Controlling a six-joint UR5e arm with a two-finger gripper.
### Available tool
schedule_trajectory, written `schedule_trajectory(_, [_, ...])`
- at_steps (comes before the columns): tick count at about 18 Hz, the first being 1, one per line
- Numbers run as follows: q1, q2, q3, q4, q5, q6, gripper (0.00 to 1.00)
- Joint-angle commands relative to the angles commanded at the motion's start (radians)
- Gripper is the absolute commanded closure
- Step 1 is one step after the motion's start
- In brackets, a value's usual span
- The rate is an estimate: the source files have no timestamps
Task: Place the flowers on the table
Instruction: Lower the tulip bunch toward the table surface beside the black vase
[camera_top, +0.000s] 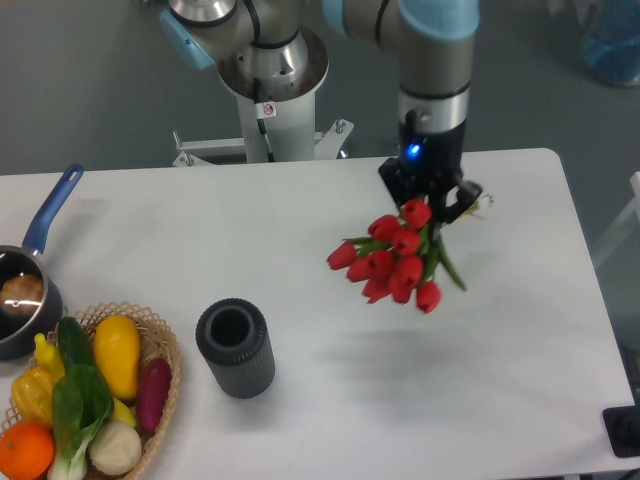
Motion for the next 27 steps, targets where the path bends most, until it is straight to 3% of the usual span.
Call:
schedule_trajectory(5, [-0.017,-0.026,-0.021,-0.011,0.012,0.002,0.72])
schedule_trajectory(11, [-0.064,-0.057,-0.034,-0.011,0.167,0.005,0.71])
schedule_trajectory(19, [-0.089,-0.094,-0.046,-0.012,0.245,0.046,0.7])
schedule_trajectory(27, [-0.1,-0.146,-0.037,-0.012,0.247,0.046,0.69])
